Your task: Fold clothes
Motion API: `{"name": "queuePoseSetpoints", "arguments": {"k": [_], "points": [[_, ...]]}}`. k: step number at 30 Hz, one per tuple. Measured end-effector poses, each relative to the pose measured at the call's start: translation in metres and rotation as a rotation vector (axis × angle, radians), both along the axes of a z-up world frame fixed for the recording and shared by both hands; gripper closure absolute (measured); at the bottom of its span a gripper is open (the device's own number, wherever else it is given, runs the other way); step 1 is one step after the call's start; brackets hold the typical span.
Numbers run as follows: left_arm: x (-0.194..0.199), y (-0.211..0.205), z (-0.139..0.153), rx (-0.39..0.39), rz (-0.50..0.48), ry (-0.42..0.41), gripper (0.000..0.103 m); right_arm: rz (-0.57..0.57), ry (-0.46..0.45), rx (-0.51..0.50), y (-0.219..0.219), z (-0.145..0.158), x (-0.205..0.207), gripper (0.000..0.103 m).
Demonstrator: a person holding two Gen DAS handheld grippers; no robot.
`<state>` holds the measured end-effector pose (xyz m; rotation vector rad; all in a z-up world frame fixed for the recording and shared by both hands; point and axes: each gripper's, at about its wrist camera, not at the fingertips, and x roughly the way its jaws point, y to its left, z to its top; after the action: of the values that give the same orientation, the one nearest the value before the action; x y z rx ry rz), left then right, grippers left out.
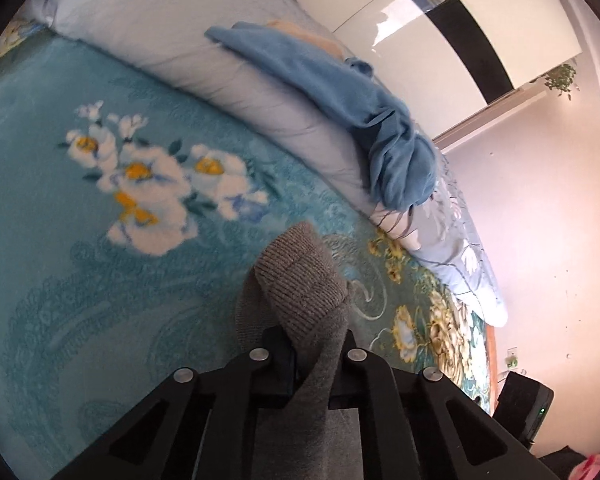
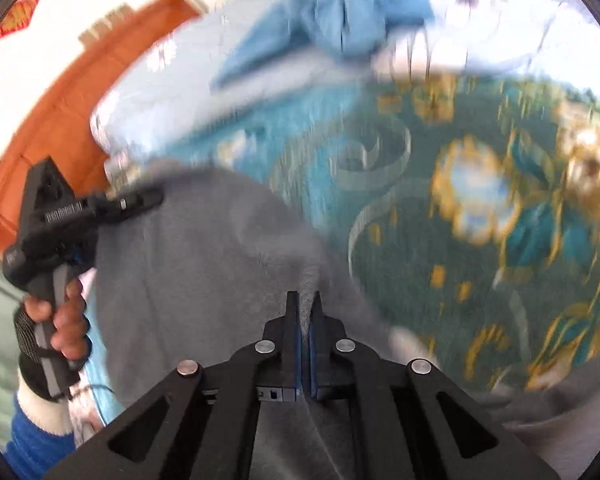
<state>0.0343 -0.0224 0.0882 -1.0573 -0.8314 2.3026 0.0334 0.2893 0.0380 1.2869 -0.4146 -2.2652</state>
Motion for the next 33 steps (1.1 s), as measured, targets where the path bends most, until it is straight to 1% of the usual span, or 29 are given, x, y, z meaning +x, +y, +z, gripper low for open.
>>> {"name": "queuePoseSetpoints", "arguments": {"k": [2, 3, 6, 7, 8, 11, 12, 16, 17, 18, 20, 21, 23, 28, 29, 31, 33], "points": [[-0.001, -0.005, 0.018, 0.021, -0.011, 0.06, 0.095, -0.052, 0.107, -0.065, 0.013, 0.036, -0.003, 0.101], [-0.002, -0.007, 0.027, 0.032, -0.016, 0.091, 0.095, -0.045, 0.159, -0.087, 0.013, 0.053, 0.001, 0.101], [-0.003, -0.014, 0.054, 0.064, -0.032, 0.181, 0.093, 0.002, 0.307, -0.137, 0.007, 0.099, 0.018, 0.101], [-0.002, -0.018, 0.058, 0.061, -0.032, 0.203, 0.092, 0.034, 0.329, -0.133, -0.003, 0.105, 0.024, 0.101], [0.002, -0.027, 0.049, 0.043, -0.018, 0.192, 0.092, 0.071, 0.343, -0.121, -0.014, 0.108, 0.031, 0.101], [0.011, -0.06, 0.0, 0.0, 0.053, 0.074, 0.091, 0.153, 0.273, -0.116, -0.046, 0.082, 0.046, 0.101], [0.017, -0.072, -0.017, -0.003, 0.077, 0.035, 0.092, 0.18, 0.247, -0.116, -0.056, 0.072, 0.051, 0.101], [0.049, -0.118, -0.087, 0.052, 0.173, -0.125, 0.091, 0.286, 0.139, -0.112, -0.098, 0.032, 0.071, 0.101], [0.057, -0.126, -0.097, 0.062, 0.192, -0.148, 0.088, 0.312, 0.112, -0.112, -0.108, 0.022, 0.076, 0.101], [0.064, -0.13, -0.097, 0.065, 0.204, -0.149, 0.084, 0.338, 0.085, -0.111, -0.118, 0.012, 0.081, 0.101], [0.079, -0.138, -0.096, 0.072, 0.227, -0.151, 0.07, 0.379, 0.07, -0.115, -0.135, 0.004, 0.097, 0.101], [0.086, -0.142, -0.096, 0.076, 0.239, -0.153, 0.067, 0.397, 0.064, -0.106, -0.141, -0.001, 0.104, 0.101], [0.1, -0.149, -0.095, 0.083, 0.263, -0.155, 0.058, 0.433, 0.052, -0.078, -0.152, -0.012, 0.118, 0.101], [0.137, -0.168, -0.094, 0.1, 0.322, -0.16, 0.048, 0.523, 0.023, -0.009, -0.18, -0.039, 0.152, 0.1], [0.139, -0.166, -0.094, 0.096, 0.322, -0.164, 0.047, 0.541, 0.017, 0.005, -0.186, -0.045, 0.159, 0.1], [0.126, -0.147, -0.093, 0.068, 0.288, -0.181, 0.044, 0.558, 0.002, 0.021, -0.192, -0.054, 0.168, 0.098], [0.114, -0.128, -0.093, 0.039, 0.253, -0.198, 0.042, 0.534, 0.002, 0.021, -0.188, -0.055, 0.166, 0.098]]}}
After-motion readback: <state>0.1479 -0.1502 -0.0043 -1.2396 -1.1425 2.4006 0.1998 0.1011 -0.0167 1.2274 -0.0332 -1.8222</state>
